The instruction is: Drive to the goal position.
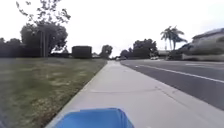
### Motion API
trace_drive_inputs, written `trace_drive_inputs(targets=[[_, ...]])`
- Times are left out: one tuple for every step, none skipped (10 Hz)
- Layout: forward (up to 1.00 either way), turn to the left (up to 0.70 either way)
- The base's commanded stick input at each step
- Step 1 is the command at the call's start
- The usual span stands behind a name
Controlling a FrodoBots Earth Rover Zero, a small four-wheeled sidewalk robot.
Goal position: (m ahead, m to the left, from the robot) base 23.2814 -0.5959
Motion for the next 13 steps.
trace_drive_inputs(targets=[[1.0, 0.0], [1.0, 0.0], [1.0, 0.0], [1.0, 0.0], [1.0, 0.0], [1.0, 0.0], [1.0, 0.09], [1.0, 0.27], [1.0, 0.27], [1.0, 0.27], [1.0, 0.27], [1.0, 0.27], [1.0, 0.27]])
